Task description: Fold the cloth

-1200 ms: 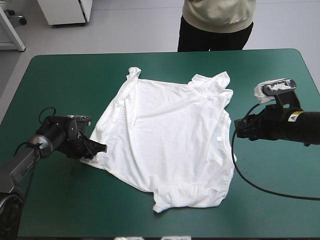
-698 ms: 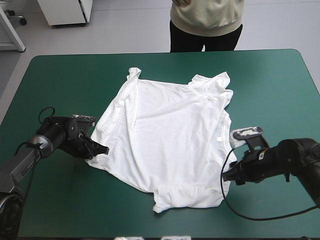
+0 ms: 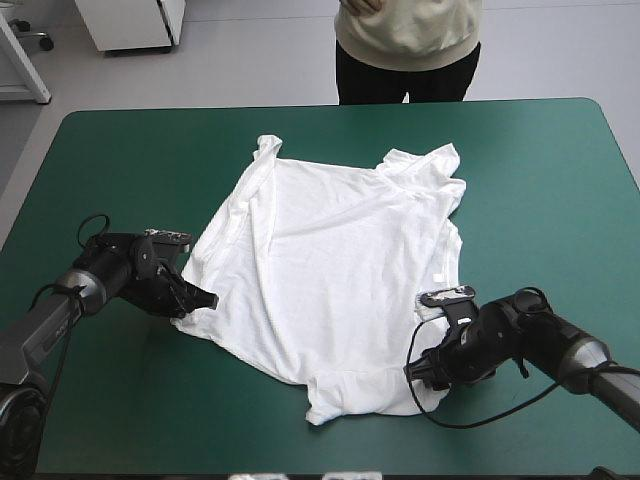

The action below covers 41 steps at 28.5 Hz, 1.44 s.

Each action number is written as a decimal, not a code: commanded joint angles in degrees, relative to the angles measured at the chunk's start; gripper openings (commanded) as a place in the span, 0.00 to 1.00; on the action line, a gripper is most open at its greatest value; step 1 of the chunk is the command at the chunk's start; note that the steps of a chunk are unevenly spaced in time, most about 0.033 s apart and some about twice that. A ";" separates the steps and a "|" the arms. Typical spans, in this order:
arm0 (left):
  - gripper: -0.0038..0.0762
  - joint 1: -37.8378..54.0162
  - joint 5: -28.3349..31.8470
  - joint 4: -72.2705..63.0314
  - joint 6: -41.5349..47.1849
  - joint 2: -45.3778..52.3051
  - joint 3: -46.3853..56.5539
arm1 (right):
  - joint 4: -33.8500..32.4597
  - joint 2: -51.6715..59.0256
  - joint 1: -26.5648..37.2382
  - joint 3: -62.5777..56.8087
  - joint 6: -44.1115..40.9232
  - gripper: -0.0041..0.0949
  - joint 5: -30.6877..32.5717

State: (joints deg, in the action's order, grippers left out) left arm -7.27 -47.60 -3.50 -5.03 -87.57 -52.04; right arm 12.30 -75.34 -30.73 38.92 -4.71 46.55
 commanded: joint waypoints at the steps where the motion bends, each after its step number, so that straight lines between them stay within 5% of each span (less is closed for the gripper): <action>1: 0.04 -0.15 0.37 -2.28 0.18 0.89 -0.49 | 5.71 -5.19 -0.28 -0.34 4.07 0.44 -2.77; 2: 0.04 -0.15 0.48 -2.28 -0.04 1.26 -0.49 | 6.11 -5.80 -0.28 -0.34 5.57 0.25 -3.35; 4: 0.04 -0.15 2.47 -2.37 -0.58 2.75 -0.49 | 6.09 -4.77 -0.28 -0.23 6.88 0.04 -5.30; 9: 0.04 -0.15 4.13 -2.78 -0.58 8.57 -1.03 | 3.35 1.52 -0.28 1.21 4.14 0.04 -7.18; 14: 0.04 -0.15 0.22 -2.92 -0.78 16.08 -5.37 | -7.02 11.97 -0.28 7.95 -3.27 0.04 -4.34; 23: 0.04 -0.15 -4.06 -2.80 -2.12 26.16 -26.64 | -25.18 22.85 -0.28 31.52 -6.53 0.04 3.07; 35: 0.04 -0.15 -4.71 -2.32 -5.56 26.44 -60.25 | -28.14 21.10 -0.28 65.46 4.71 0.04 3.08; 41: 0.04 -0.15 -6.74 -1.95 -6.84 24.96 -69.23 | -28.39 18.74 -0.28 77.78 7.25 0.04 7.28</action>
State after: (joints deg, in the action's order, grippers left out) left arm -7.32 -57.54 -5.56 -11.52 -62.32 -118.24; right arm -14.25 -54.98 -30.91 111.38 0.96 55.23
